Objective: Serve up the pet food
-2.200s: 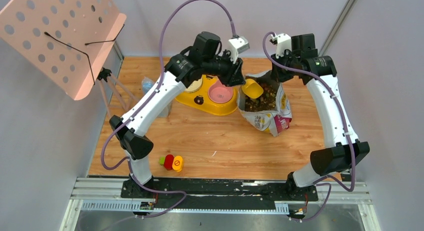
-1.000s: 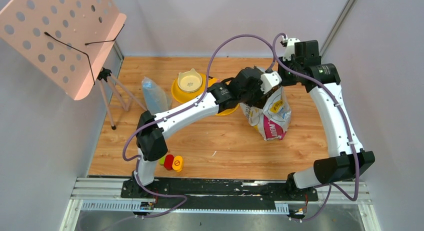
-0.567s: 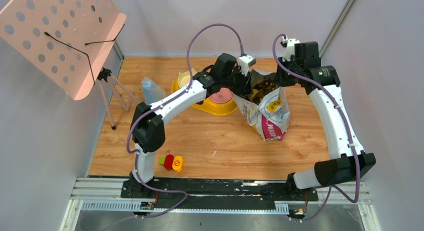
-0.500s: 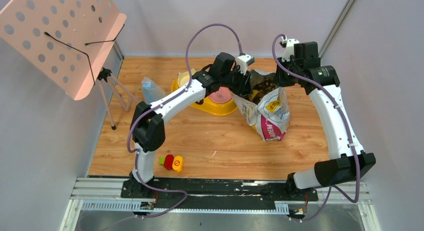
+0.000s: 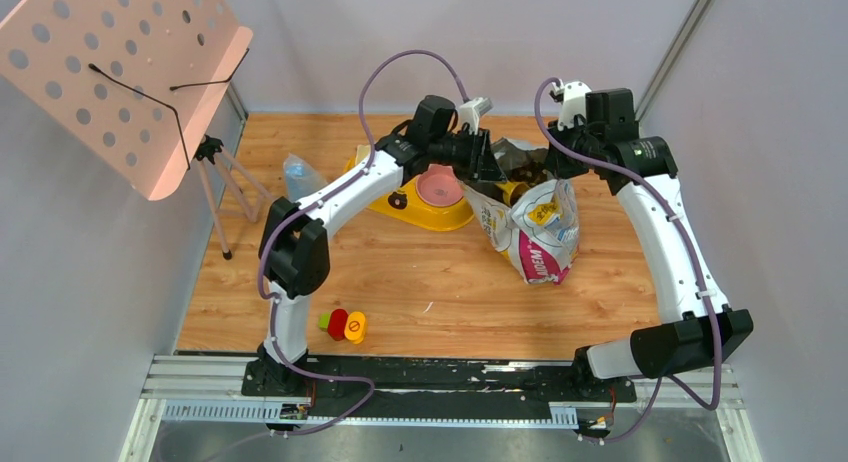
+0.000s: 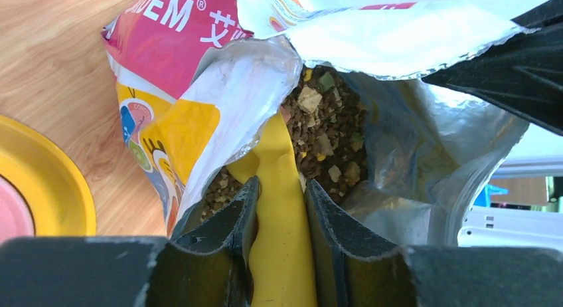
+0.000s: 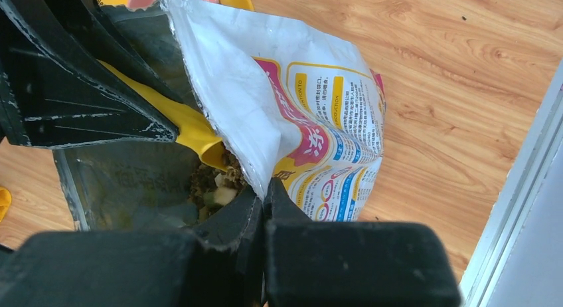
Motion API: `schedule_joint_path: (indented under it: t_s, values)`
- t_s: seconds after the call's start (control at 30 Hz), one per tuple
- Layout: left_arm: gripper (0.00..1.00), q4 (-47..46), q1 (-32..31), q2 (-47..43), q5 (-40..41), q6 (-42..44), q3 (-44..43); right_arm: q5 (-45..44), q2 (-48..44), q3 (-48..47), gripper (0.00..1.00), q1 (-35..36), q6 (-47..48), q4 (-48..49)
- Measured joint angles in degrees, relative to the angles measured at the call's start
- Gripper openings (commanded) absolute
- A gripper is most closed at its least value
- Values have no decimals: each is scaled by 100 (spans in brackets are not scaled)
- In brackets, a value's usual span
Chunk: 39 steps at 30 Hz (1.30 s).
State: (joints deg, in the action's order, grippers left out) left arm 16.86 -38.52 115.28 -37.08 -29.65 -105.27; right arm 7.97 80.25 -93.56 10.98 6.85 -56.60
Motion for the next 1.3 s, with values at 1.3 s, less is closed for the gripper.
schedule_joint_path:
  t_s: [1.3]
  values:
    - [0,-3576,1731,-509,-1722,-5392,1340,-538,221,-229,0,-144,575,-280]
